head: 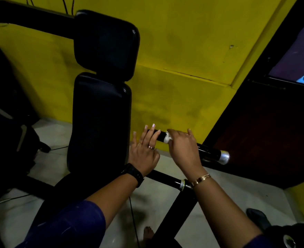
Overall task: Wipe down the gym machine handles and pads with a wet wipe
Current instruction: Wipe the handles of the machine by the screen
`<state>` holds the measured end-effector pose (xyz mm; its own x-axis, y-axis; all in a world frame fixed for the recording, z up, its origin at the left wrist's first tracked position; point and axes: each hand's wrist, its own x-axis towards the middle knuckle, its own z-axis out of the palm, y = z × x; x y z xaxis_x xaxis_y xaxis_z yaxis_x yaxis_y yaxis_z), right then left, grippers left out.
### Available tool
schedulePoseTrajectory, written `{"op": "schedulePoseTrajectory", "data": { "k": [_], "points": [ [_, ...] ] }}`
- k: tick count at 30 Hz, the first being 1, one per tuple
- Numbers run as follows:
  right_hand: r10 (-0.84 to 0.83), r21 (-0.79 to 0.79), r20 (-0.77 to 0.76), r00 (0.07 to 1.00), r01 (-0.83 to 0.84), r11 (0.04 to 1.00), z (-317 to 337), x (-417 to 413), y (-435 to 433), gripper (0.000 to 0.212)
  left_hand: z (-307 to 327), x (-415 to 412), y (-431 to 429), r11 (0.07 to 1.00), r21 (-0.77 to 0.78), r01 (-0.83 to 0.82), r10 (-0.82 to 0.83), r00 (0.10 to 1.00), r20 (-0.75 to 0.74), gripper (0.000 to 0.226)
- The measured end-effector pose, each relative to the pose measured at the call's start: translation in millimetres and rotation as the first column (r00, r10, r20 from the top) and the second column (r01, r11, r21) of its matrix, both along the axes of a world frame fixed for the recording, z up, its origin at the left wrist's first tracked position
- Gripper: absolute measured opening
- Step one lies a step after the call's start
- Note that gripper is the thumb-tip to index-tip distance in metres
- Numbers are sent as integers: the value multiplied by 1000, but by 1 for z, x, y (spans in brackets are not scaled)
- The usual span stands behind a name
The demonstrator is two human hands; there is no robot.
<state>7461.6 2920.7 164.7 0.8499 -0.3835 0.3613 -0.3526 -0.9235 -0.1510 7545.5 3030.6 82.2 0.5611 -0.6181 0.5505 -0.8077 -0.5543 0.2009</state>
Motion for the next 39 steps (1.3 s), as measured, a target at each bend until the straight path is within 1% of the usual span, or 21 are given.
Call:
{"op": "schedulePoseTrajectory", "data": {
  "k": [3, 4, 6, 8, 10, 11, 14, 16, 21, 22, 24, 26, 27, 28, 30, 31, 33, 35, 36, 39],
  "points": [
    [-86, -11, -48, 995, 86, 996, 4, -10, -15, 24, 5, -1, -3, 1000, 7, -13, 13, 1000, 2, 68],
    [-126, 3, -44, 991, 127, 992, 5, -14, -19, 24, 6, -1, -5, 1000, 2, -12, 12, 1000, -1, 67],
    [-170, 59, 23, 985, 169, 984, 9, -17, -21, 21, 7, -1, -6, 1000, -2, -12, 12, 1000, -1, 66],
    [-168, 75, 104, 980, 161, 984, 14, -15, -18, 17, 8, -2, -10, 1000, -10, -27, 27, 1000, 10, 65],
    [-110, 46, 126, 986, 105, 993, 15, -8, -13, 22, 11, -7, -14, 999, -16, -41, 41, 999, 13, 65],
    [-77, 35, 98, 992, 74, 997, 14, -5, -10, 24, 13, -9, -16, 999, -16, -42, 42, 999, 10, 65],
    [-8, 34, -57, 998, 10, 999, 7, -2, -5, 27, 19, -14, -19, 999, 40, -29, 28, 999, 20, 64],
    [-9, 51, -67, 998, 12, 999, 7, -8, -9, 30, 24, -18, -21, 996, 84, -6, 3, 1000, 30, 63],
    [-113, 97, -66, 991, 119, 988, 12, -32, -32, 35, 29, -24, -33, 988, 153, 28, -39, 997, 72, 61],
    [-151, 87, -76, 986, 157, 984, 14, -39, -38, 34, 30, -27, -37, 987, 156, 37, -49, 996, 70, 61],
    [-242, 14, -143, 960, 247, 969, 16, -54, -50, 29, 32, -33, -43, 986, 154, 66, -75, 995, 58, 60],
    [-311, -80, -181, 933, 301, 950, 16, -67, -63, 23, 34, -38, -48, 987, 135, 91, -97, 995, 38, 60],
    [-342, -106, -170, 924, 327, 939, 14, -73, -68, 20, 35, -40, -51, 985, 134, 107, -112, 993, 28, 59],
    [-360, -101, -142, 922, 349, 932, 12, -77, -72, 17, 36, -42, -54, 982, 141, 125, -130, 991, 30, 59],
    [-360, -34, -43, 932, 359, 933, 3, -87, -77, 13, 38, -50, -65, 972, 175, 158, -171, 983, 61, 59],
    [-344, -10, 23, 939, 344, 939, -4, -89, -77, 15, 38, -54, -70, 965, 194, 174, -191, 979, 73, 60],
    [-297, 16, 174, 939, 299, 954, -18, -94, -72, 23, 39, -64, -81, 957, 209, 203, -223, 972, 76, 61],
    [-287, 86, 285, 915, 273, 958, -36, -98, -64, 38, 38, -70, -89, 957, 218, 191, -214, 973, 85, 61],
    [-282, 109, 302, 911, 261, 959, -46, -100, -58, 46, 37, -70, -90, 959, 218, 181, -206, 974, 96, 61],
    [-223, 75, 309, 925, 210, 975, -71, -111, -50, 65, 34, -71, -91, 953, 241, 184, -222, 964, 143, 61]
  ]
}}
